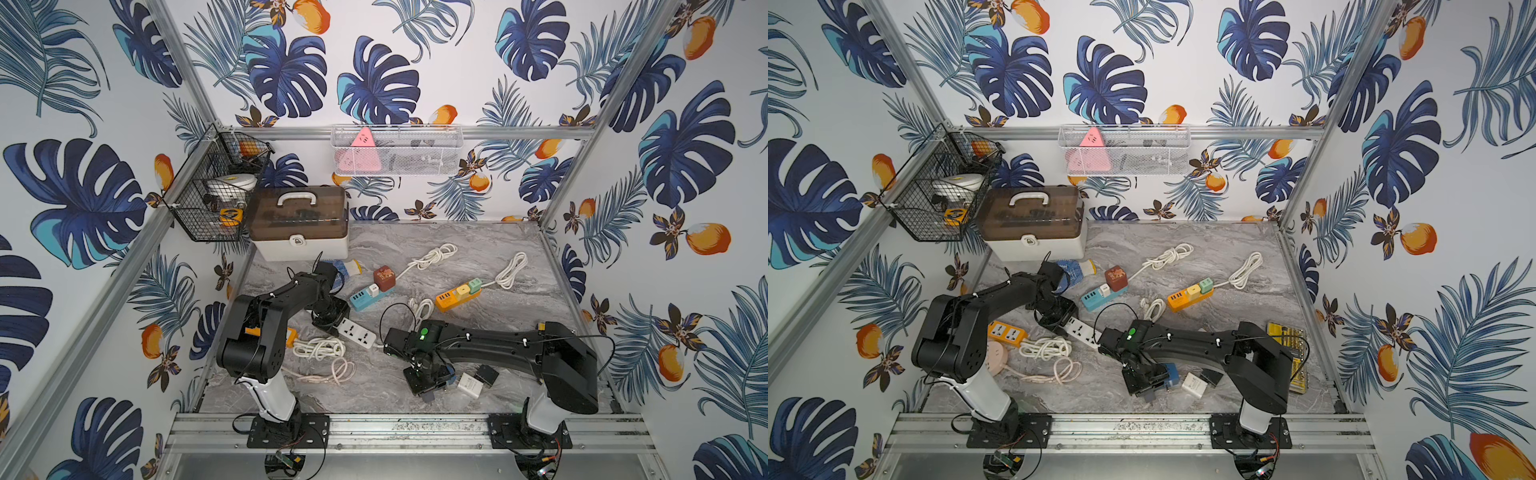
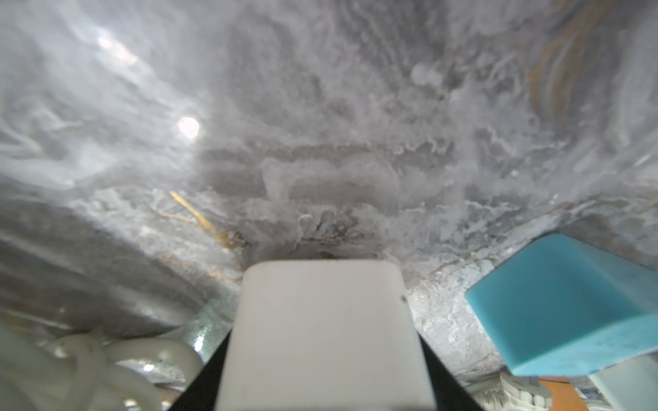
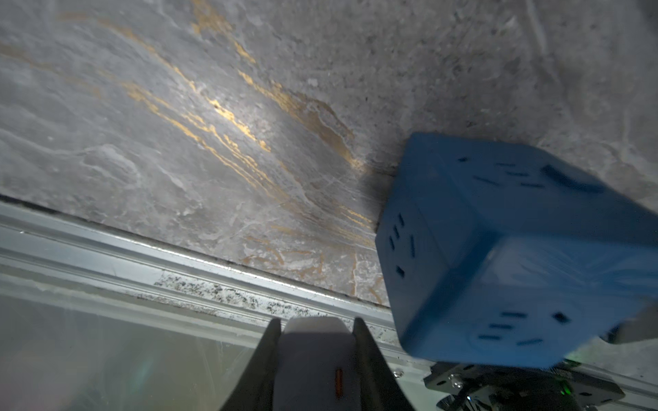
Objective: Pull the plug off the socket
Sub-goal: Place the plug at the center of the board.
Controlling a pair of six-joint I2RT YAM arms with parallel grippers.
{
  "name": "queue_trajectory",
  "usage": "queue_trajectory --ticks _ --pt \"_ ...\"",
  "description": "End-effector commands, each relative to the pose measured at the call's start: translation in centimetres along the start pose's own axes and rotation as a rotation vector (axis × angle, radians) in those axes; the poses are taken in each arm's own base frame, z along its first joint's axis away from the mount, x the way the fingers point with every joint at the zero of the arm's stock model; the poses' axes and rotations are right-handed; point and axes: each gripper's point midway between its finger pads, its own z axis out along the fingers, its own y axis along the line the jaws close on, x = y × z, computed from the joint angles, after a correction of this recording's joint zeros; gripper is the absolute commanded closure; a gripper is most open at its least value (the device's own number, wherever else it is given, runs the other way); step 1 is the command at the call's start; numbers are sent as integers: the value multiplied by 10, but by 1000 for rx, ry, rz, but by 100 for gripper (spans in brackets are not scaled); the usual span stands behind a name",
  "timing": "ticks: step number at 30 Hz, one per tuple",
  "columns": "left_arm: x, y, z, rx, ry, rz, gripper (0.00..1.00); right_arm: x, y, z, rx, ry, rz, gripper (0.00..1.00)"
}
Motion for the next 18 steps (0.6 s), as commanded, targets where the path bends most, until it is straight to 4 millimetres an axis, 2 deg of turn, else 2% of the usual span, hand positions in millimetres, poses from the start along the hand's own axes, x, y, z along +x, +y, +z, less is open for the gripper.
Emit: queue_trajectory --ticks 1,8,18 --pt "0 1 -2 -10 2 5 100 1 1 5 2 18 20 69" --pt "0 2 -2 -12 3 7 100 -2 -3 21 66 54 5 66" --pt "0 3 -3 -12 0 9 100 -7 -7 31 114 63 1 60"
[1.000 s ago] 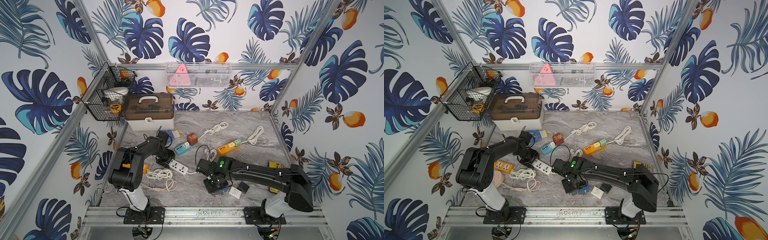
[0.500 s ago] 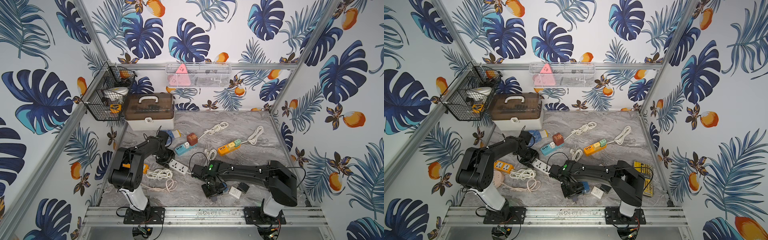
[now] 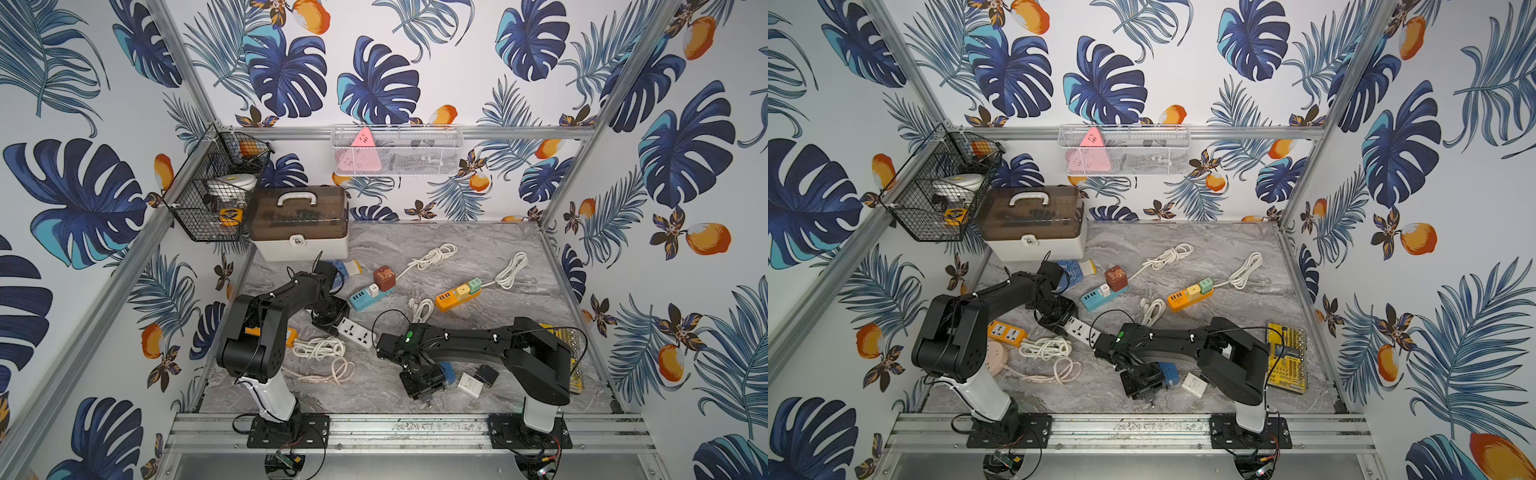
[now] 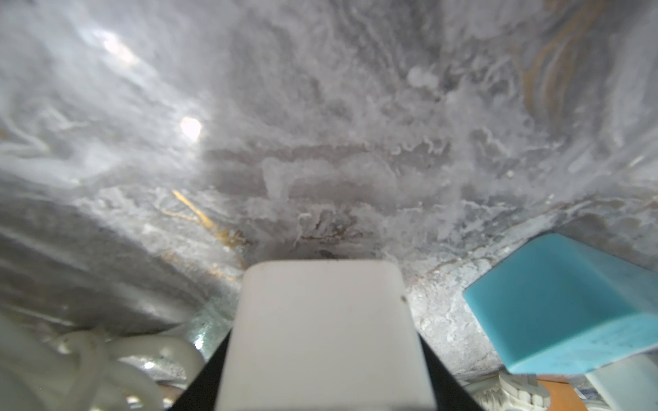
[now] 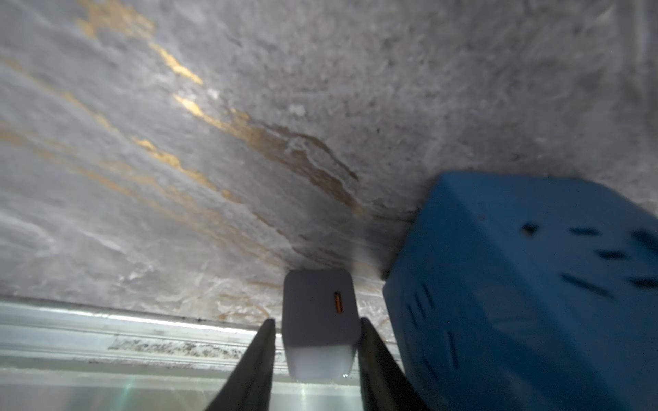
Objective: Pull the plug off the socket
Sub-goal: Place the plug at the center of the board.
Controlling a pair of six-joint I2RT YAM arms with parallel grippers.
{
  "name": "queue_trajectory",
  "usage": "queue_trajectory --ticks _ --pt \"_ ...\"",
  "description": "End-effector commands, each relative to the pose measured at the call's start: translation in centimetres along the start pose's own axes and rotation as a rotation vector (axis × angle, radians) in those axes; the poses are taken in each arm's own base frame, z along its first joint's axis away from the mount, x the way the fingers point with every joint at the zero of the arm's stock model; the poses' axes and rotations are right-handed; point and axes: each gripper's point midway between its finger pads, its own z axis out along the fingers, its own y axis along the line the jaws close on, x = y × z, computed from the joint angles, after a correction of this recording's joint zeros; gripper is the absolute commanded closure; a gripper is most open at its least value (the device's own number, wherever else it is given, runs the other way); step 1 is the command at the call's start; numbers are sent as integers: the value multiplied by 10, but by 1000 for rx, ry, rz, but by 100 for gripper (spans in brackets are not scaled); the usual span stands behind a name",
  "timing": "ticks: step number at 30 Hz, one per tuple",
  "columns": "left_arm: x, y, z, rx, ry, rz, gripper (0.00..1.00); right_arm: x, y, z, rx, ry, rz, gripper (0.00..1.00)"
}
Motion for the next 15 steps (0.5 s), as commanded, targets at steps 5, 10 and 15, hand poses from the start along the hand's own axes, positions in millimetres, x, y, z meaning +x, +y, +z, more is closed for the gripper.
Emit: queue_trajectory --ticks 5,10,15 --pt "0 3 -3 -7 -2 9 100 -4 -5 -7 26 -34 -10 53" --pt "0 2 -6 -5 -9 12 100 -11 -6 -28 10 -110 -11 44" --pt "-4 -2 -14 5 -33 24 100 -26 -9 -69 -24 -278 -14 34"
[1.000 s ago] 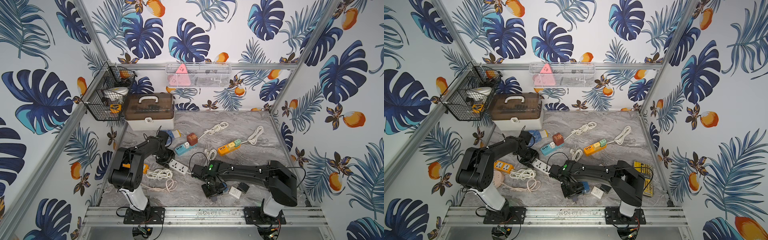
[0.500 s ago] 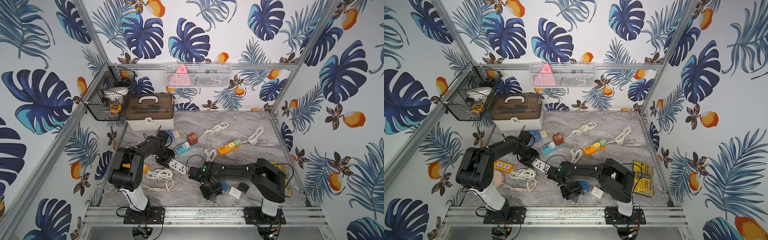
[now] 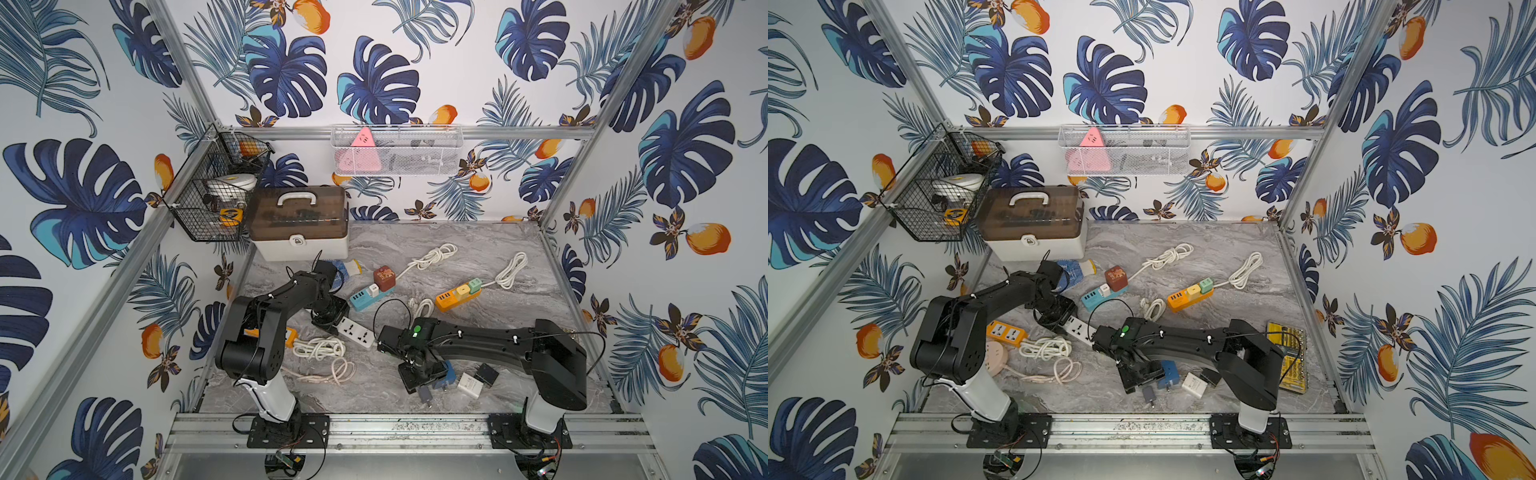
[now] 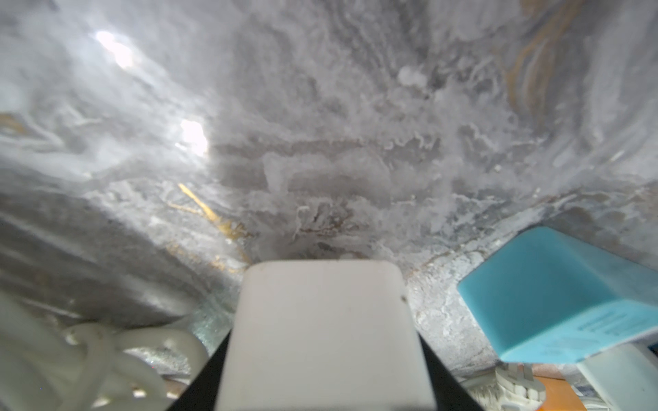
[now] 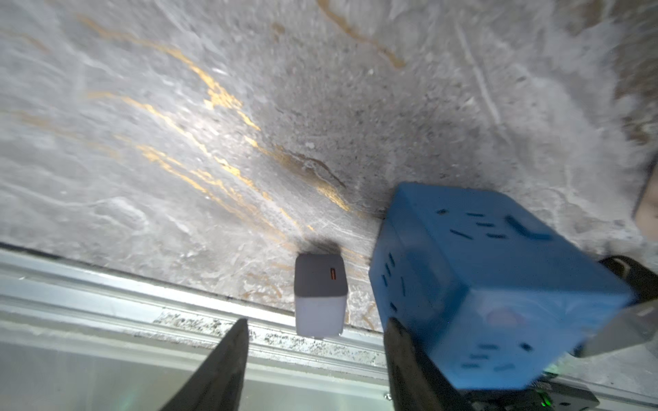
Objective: Pull the plug off the socket
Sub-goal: Place the plug at the center of the board, then move the socket to the center of the board.
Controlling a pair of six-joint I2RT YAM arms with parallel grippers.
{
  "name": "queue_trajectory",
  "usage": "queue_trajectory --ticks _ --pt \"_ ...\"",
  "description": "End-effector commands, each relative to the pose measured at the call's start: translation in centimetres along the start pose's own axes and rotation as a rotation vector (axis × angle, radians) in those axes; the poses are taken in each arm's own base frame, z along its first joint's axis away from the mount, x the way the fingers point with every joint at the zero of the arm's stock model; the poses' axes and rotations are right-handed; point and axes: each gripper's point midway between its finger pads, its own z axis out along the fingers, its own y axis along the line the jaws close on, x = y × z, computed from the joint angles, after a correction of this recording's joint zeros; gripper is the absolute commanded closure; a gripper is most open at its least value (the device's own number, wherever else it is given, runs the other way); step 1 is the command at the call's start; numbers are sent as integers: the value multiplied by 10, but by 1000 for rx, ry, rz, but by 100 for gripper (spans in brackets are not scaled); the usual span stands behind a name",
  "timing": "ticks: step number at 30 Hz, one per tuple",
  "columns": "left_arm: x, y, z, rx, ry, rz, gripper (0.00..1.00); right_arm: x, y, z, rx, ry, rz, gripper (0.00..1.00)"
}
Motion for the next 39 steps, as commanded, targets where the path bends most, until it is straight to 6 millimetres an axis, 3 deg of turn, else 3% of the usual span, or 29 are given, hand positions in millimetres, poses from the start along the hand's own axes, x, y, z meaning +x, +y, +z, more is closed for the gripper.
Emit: queue_trajectory --ticks 1,6,15,20,31,39 --pt "-5 -1 -10 -4 -28 25 100 -16 -8 -27 9 -132 -2 32" --pt "-30 -3 -27 -10 -102 44 100 -29 -16 -51 4 -237 8 29" --pt "-109 -1 -55 33 -196 -5 100 -26 -20 -54 6 -236 14 28" --pt "-142 -2 -61 51 -227 -4 100 -26 -24 -53 13 -233 15 28" --pt "-195 5 -65 64 -271 -9 100 -29 -28 -52 5 -227 42 28" --pt "-210 14 -56 5 -277 -19 100 -35 -42 -56 3 -243 79 26"
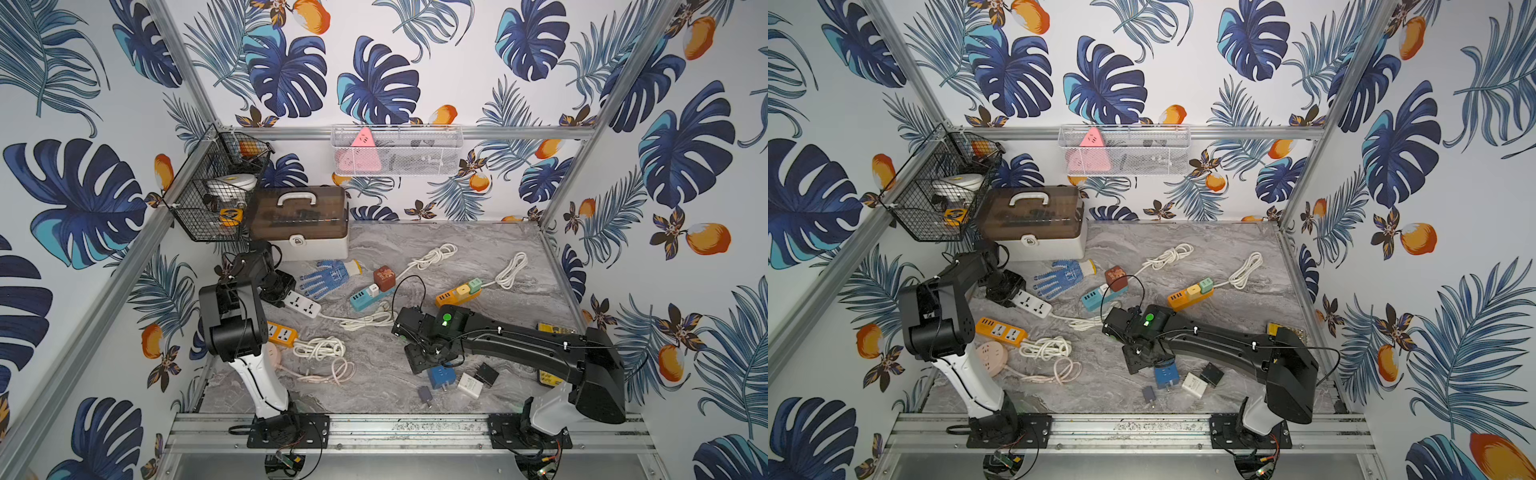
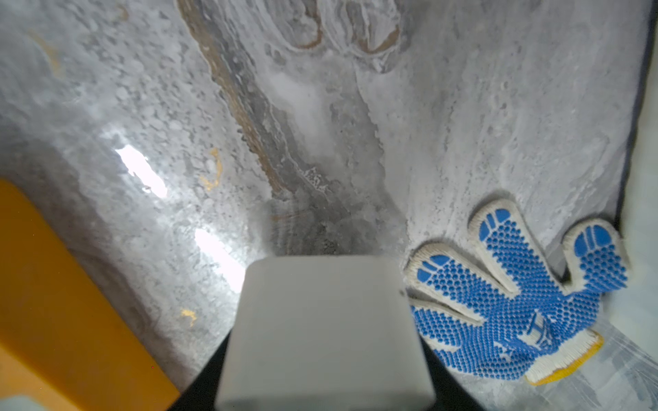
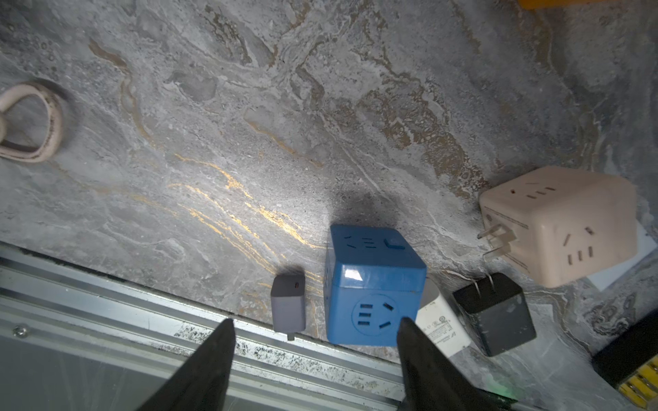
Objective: Pull the plug off the socket
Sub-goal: Move the socket to the center of the board.
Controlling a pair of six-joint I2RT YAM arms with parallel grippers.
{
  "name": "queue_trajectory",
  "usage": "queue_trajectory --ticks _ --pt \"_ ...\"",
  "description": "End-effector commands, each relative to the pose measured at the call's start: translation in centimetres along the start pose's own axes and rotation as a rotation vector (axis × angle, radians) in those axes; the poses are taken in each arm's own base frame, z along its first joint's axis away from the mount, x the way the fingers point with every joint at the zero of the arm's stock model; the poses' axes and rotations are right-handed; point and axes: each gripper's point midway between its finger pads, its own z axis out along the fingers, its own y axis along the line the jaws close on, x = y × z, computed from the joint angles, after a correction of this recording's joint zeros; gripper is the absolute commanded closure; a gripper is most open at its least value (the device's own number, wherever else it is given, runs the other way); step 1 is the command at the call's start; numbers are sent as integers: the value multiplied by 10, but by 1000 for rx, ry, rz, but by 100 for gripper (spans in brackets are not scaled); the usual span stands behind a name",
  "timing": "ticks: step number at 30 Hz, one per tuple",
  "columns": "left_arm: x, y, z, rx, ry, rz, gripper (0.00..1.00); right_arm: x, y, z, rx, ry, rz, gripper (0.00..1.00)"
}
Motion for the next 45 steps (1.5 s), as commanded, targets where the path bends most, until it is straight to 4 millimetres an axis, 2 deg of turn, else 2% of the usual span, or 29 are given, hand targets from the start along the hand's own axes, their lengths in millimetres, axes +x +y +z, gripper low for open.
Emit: queue_trajectory --ticks 1,7,8,10,12,15,17,19,23,30,32,33,36,41,43,45 --pt "-11 10 4 -62 -43 35 100 -8 -10 -4 -3 -15 26 26" --pt "-17 22 9 -122 -57 34 100 -35 -32 -8 -63 -27 113 25" --pt "-16 22 10 -121 -51 33 97 -41 -35 -8 -70 -34 121 25" --pt "-15 22 10 -117 -45 28 84 -52 -40 -9 -77 -39 131 24" --pt "-14 20 10 -104 -40 25 66 -64 -42 -11 -81 -48 131 23" --pt "-11 18 7 -85 -34 16 51 -84 -42 -14 -92 -71 129 23" --pt "-7 18 6 -77 -23 9 43 -98 -42 -13 -104 -83 133 23" --pt "-3 17 2 -67 -16 8 39 -113 -41 -12 -116 -97 135 23" --pt "7 12 -12 -50 -28 32 27 -147 -29 -8 -141 -146 96 24" --pt "30 -3 -40 1 -37 51 24 -220 -2 3 -183 -282 -6 22" --pt "42 -11 -48 29 -22 53 25 -241 4 4 -199 -316 -26 20" --pt "50 -15 -51 45 -12 55 26 -246 8 19 -195 -301 -36 20" --pt "81 -31 -58 84 25 80 26 -263 15 39 -193 -301 -58 18" --pt "132 -51 -58 129 96 99 27 -278 3 74 -109 -276 -37 18" --pt "153 -60 -56 141 120 128 27 -283 -1 83 -98 -275 -21 19" --pt "167 -66 -56 146 132 146 27 -286 -2 87 -105 -278 -14 19"
